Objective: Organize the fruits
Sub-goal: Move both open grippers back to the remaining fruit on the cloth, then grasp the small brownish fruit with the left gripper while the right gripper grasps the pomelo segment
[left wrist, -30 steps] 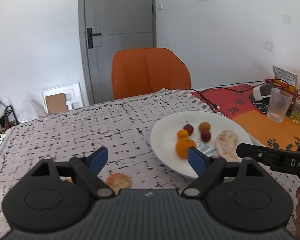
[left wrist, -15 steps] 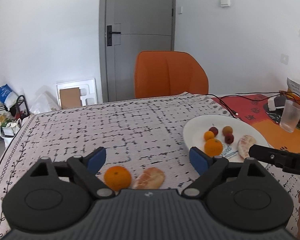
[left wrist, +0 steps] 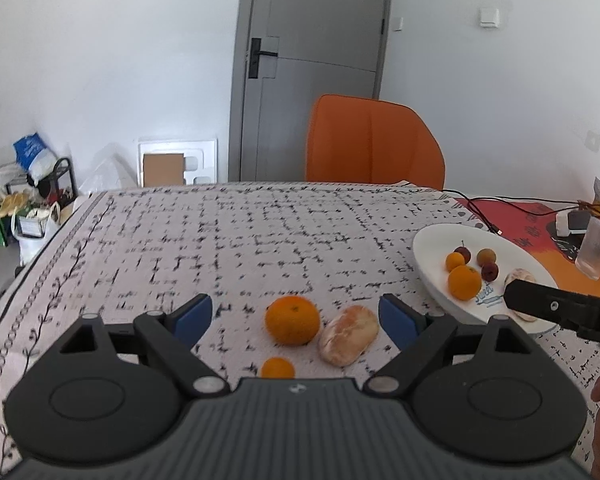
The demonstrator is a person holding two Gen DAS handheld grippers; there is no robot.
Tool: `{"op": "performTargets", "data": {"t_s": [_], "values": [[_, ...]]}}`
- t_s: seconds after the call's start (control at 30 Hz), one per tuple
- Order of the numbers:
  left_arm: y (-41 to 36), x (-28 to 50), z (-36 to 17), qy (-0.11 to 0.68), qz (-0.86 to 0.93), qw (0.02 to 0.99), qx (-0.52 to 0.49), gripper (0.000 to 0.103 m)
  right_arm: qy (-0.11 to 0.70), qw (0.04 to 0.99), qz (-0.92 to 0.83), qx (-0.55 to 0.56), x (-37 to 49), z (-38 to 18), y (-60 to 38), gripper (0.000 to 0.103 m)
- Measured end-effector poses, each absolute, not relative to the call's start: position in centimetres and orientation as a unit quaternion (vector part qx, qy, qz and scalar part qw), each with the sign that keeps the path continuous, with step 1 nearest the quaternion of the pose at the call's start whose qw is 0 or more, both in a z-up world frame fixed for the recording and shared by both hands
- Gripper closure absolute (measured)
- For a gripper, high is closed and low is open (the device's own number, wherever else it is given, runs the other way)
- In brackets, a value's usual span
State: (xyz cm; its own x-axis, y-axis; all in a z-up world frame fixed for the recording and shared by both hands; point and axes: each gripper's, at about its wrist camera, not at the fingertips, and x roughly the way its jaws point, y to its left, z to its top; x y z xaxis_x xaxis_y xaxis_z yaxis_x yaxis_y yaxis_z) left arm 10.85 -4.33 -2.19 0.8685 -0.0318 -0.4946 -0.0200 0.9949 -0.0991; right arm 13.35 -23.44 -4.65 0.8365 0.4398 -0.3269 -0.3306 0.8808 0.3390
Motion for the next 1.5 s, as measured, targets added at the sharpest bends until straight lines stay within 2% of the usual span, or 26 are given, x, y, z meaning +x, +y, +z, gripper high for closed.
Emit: {"op": "performTargets", "data": {"t_s": [0.37, 0.57, 0.67, 0.77, 0.8, 0.83, 1.2, 1.3, 1.47, 1.5], "values": [[-3.3, 9.8, -4.9, 0.283, -0.004, 0.955, -0.085, 0.015, 0.215, 0.945, 0.217, 0.114, 13.3, -4.9, -21.0, 0.0], [-3.3, 9.8, -6.1, 0.291, -0.012, 0.951, -0.103, 0.021, 0.225, 0.944, 0.22, 0.103, 13.6, -5.3, -20.1, 0.0], [-3.3, 10.0, -6.7, 0.299, -0.018, 0.948, -0.11, 0.038, 0.229, 0.943, 0.222, 0.098, 13.7, -5.5, -19.5, 0.0], [-3.3, 10.1, -7.1, 0.298, -0.018, 0.949, -0.103, 0.06, 0.226, 0.944, 0.224, 0.084, 13.6, -5.5, -18.7, 0.0], [-3.1, 10.1, -7.2, 0.299, -0.021, 0.948, -0.106, 0.074, 0.225, 0.944, 0.227, 0.077, 13.6, -5.5, -18.3, 0.0], [-2.9, 10.1, -7.2, 0.3, -0.024, 0.947, -0.112, 0.078, 0.226, 0.943, 0.233, 0.071, 13.5, -5.5, -17.9, 0.0], [0.9, 8.8, -6.2, 0.278, -0.016, 0.949, -0.146, 0.078, 0.259, 0.931, 0.252, 0.046, 14.7, -5.8, -13.9, 0.002], [2.0, 8.5, -5.9, 0.272, -0.007, 0.95, -0.153, 0.078, 0.267, 0.929, 0.255, 0.038, 15.0, -5.9, -12.9, 0.008], [3.5, 8.5, -5.7, 0.266, 0.009, 0.95, -0.162, 0.078, 0.284, 0.922, 0.263, 0.033, 15.7, -6.3, -11.6, 0.028], [3.8, 8.5, -5.7, 0.266, 0.011, 0.95, -0.163, 0.078, 0.29, 0.92, 0.262, 0.035, 15.9, -6.4, -11.4, 0.029]]}}
